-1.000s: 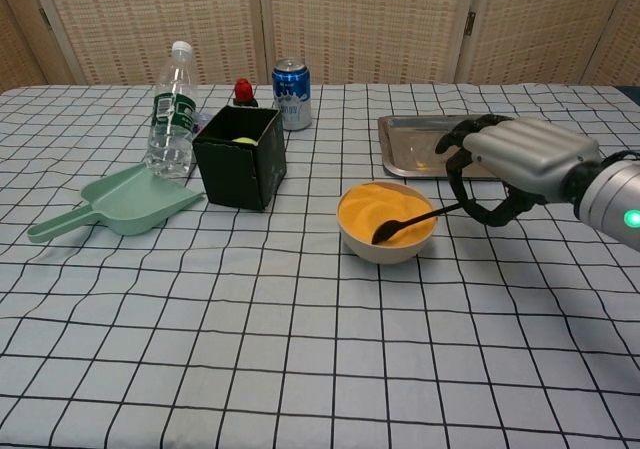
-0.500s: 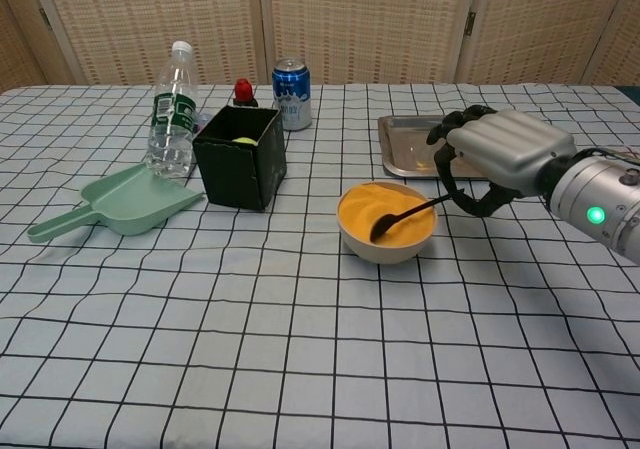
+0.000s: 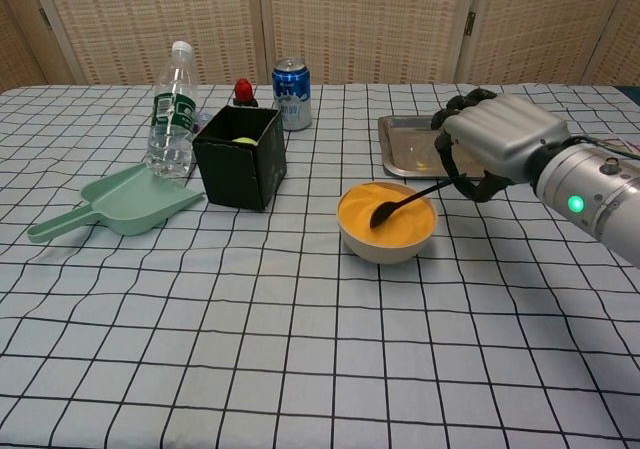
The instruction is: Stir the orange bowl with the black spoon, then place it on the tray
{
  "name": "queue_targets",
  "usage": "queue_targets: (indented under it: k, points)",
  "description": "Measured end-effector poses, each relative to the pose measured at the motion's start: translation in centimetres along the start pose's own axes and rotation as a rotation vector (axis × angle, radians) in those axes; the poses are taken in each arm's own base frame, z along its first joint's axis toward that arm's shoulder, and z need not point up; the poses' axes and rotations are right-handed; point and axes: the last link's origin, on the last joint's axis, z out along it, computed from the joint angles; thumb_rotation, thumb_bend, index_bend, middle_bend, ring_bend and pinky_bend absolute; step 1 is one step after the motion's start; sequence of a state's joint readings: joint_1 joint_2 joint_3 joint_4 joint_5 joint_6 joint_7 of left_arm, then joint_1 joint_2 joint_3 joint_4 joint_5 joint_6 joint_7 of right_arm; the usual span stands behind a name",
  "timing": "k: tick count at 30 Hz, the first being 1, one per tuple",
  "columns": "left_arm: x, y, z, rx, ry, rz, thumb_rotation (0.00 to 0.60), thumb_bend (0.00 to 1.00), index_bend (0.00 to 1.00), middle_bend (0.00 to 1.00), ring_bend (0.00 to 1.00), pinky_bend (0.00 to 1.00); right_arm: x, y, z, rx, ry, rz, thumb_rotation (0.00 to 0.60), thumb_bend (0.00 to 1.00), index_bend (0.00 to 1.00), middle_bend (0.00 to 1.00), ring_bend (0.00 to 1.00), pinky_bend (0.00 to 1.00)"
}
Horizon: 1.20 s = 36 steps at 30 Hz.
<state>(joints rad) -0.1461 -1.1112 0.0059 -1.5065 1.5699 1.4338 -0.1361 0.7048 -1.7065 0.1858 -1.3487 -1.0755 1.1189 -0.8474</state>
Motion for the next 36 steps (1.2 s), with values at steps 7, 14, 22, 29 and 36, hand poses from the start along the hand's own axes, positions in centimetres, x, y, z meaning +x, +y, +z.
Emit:
queue_targets:
  k: [7, 14, 22, 29, 36]
  points:
    - [0.1, 0.1, -0.1, -0.001, 0.004, -0.001, 0.600, 0.45, 0.00, 0.00, 0.00, 0.08, 0.6, 0.4, -0.3, -0.017, 0.029, 0.064, 0.600, 0.75, 0.97, 0.14, 0.01, 0.02]
    - [-0.1, 0.2, 0.0, -0.006, -0.002, 0.002, 0.600, 0.45, 0.00, 0.00, 0.00, 0.08, 0.5, 1.6, 0.1, -0.045, 0.037, 0.094, 0.600, 0.75, 0.97, 0.14, 0.01, 0.02]
    - [-0.4, 0.3, 0.3, -0.008, -0.014, 0.003, 0.600, 0.45, 0.00, 0.00, 0.00, 0.08, -0.7, 1.3, 1.5, -0.058, -0.006, 0.106, 0.600, 0.75, 0.97, 0.14, 0.01, 0.03]
    - [-0.5, 0.2, 0.3, -0.002, -0.015, 0.007, 0.600, 0.45, 0.00, 0.00, 0.00, 0.08, -1.0, 1.1, 0.8, -0.011, -0.029, 0.097, 0.600, 0.75, 0.98, 0.14, 0.01, 0.03]
    - [-0.5, 0.4, 0.1, -0.008, -0.013, 0.007, 0.600, 0.45, 0.00, 0.00, 0.00, 0.08, -0.5, 1.5, -0.6, 0.030, -0.055, 0.084, 0.600, 0.75, 0.98, 0.14, 0.01, 0.03]
